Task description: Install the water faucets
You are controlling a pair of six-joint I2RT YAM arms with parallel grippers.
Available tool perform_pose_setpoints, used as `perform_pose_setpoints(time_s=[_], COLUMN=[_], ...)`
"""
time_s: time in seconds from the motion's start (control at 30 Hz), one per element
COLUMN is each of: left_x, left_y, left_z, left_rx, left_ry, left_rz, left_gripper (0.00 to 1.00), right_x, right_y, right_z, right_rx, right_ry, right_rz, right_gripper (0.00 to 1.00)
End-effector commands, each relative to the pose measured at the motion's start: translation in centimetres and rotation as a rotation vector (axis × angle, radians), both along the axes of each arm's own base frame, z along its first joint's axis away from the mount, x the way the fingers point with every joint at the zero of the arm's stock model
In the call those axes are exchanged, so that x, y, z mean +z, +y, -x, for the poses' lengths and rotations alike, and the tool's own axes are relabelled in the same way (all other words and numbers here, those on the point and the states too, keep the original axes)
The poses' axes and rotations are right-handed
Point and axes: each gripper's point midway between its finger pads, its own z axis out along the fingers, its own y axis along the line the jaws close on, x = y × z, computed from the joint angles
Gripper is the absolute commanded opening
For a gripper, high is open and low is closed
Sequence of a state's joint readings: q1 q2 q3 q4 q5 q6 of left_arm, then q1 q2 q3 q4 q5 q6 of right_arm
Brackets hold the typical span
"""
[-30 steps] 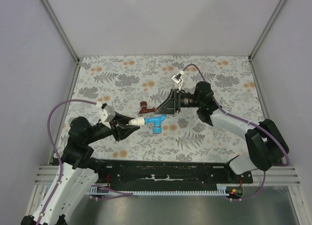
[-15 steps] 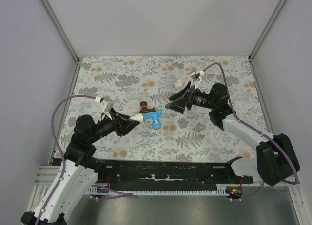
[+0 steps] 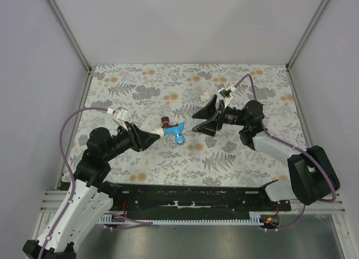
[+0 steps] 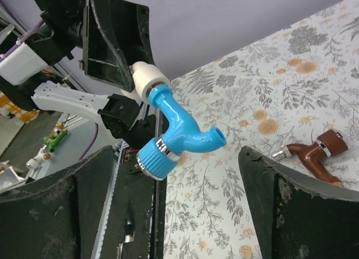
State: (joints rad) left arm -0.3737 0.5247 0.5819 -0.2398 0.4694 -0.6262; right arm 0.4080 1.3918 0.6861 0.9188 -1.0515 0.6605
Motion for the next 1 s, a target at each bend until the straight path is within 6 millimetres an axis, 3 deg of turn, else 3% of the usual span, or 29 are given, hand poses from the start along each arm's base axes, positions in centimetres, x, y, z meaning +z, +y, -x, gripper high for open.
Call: perform_pose_setpoints(time_s=[0.0,0.23,0.53,0.8,0.97], left_x=[4.3,5.9,7.1,7.6,8.0], left_y=[0.0,0.1,-0.3,-0.9,-1.2], left_z=[-0.2,-0.3,0.1,0.2,0.4], left_rx=[0.034,0.073,0.063,0.031,0.012], left_ry=[-0.033,0.025,0.076,0.109,0.133], left_rz=[0.092,0.164,0.236,0.279,0.307], left_gripper=[0.02,0.02,0.02,0.02,0.02], right_x=[2.7,3.6,4.8,4.7,4.7], right_y=[-0.8,-0.6,-1.4,-1.4,-1.1], right_z=[1.6,1.9,3.6,4.4,4.5], right_rx=[-0.004,0.04,0.024,0.056,0.005], right_ry=[-0.24,-0.232,-0.453,-0.521,-0.653], right_rz=[-0.08,-0.103,-0.178,-0.134,-0.08], right_gripper=[0.98,0.98,0.98,0.98,0.98])
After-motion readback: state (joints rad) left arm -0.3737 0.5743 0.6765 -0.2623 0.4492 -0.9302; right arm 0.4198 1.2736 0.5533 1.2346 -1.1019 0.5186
